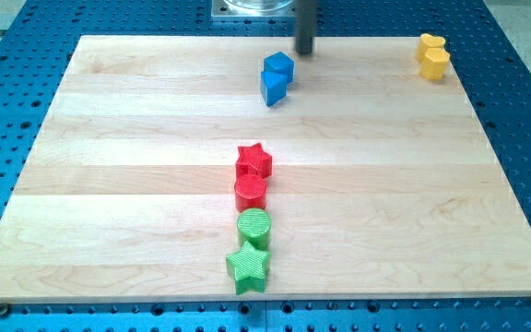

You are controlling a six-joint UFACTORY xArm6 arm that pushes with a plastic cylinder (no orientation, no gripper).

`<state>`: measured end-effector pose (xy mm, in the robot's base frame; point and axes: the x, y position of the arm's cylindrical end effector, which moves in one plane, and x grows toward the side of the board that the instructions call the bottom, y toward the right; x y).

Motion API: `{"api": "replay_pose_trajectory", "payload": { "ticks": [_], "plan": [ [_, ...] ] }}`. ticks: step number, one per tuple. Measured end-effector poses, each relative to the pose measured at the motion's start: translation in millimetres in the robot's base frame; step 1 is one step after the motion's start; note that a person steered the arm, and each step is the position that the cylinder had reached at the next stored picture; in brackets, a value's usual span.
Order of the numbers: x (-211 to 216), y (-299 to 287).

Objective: Move the arm down and right

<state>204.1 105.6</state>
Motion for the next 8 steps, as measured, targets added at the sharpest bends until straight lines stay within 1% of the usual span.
{"api": "replay_pose_trajectory", "payload": {
  "ticks": [1,3,4,6,7,8],
  "plan": [
    [-12.6,57.5],
    [-12.4,60.2],
    [-0.7,57.4],
    [127.3,20.7],
    [158.3,33.4],
    [159.5,101.2]
  ]
}}
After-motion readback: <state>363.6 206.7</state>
